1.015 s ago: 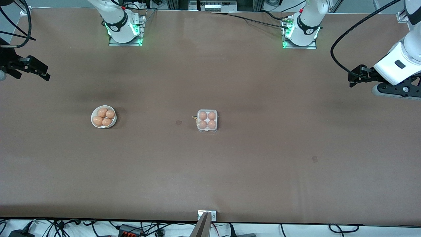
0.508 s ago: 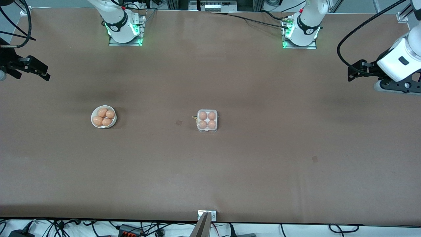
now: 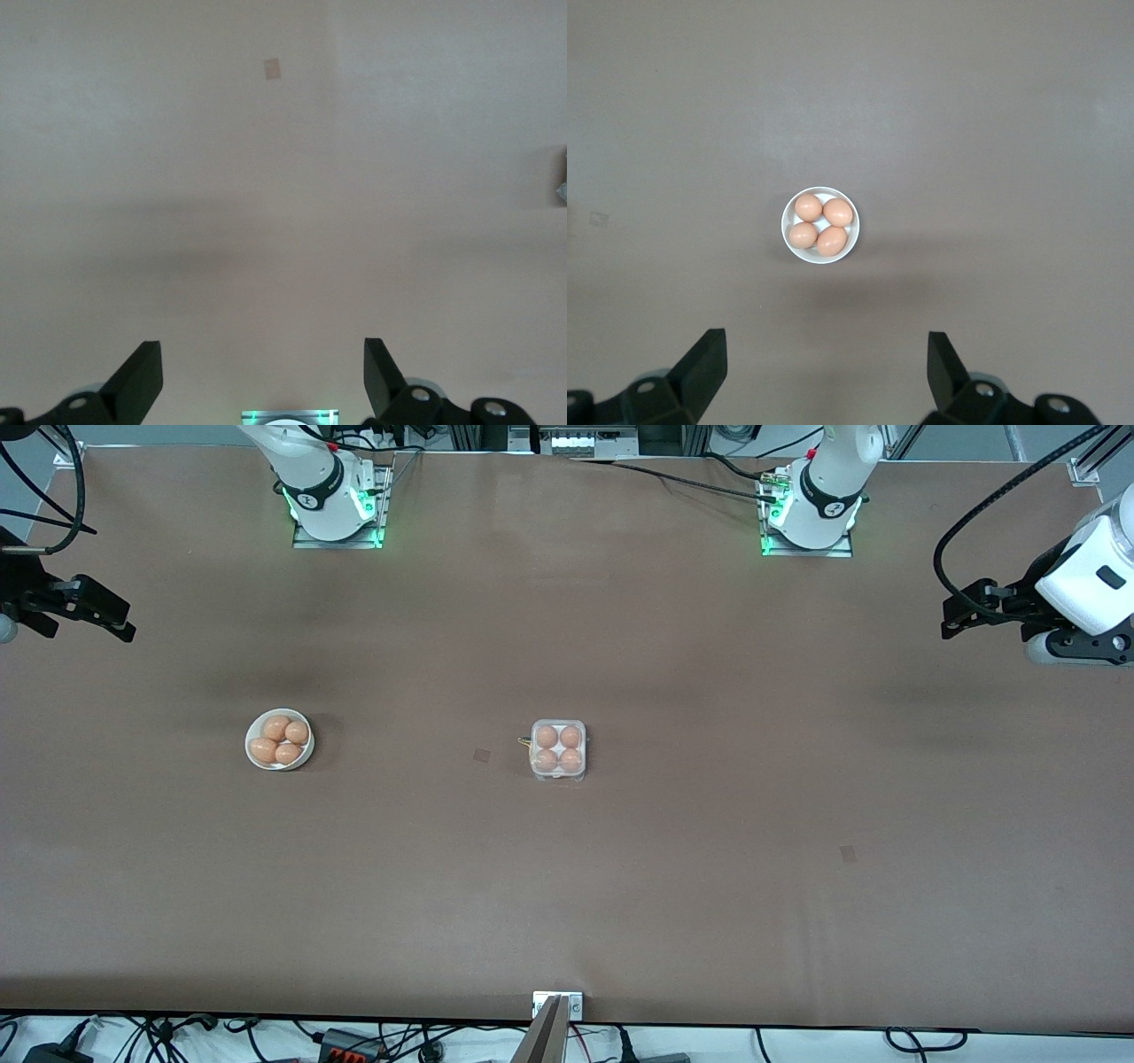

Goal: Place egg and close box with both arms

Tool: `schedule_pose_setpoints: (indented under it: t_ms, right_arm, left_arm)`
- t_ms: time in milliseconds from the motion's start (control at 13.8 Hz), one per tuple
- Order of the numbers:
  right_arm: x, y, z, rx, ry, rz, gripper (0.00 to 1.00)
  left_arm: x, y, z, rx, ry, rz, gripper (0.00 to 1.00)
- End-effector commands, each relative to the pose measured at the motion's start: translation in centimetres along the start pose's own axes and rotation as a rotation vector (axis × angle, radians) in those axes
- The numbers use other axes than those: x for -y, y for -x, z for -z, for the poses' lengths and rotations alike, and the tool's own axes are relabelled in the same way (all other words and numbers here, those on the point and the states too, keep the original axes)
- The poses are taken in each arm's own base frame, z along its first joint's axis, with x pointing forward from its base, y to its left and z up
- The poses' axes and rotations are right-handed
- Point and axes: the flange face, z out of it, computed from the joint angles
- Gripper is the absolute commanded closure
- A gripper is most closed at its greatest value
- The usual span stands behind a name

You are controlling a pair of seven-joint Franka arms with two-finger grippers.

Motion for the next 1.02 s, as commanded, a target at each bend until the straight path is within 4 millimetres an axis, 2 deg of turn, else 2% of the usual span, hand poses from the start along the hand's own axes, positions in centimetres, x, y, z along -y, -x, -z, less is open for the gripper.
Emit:
schedule_pose_setpoints:
  t_ms: [0,363,653,943]
  right_arm:
    - [-0.14,0.56,0.31,0.004,-0.004,0.006,0.0]
    - [-0.06,0.57,0.3,0.005,-0.004,0.004,0.0]
    - [-0.04,0.57,0.3,0.005,-0.006,0.001,0.0]
    - [-0.04,0.58,0.36,0.005,-0.006,0.0,0.0]
  left_arm:
    - [0.21,1.27,-0.32,-0.015,0.01,0.032,0.0]
    - [0.08,2.26,0.13,-0.003,0.004,0.034,0.0]
    - [-0.57,1.87,0.66,-0.043,0.01,0.022,0.0]
    - [-0.41,1.77,0.63,-0.046,0.011,0.025,0.0]
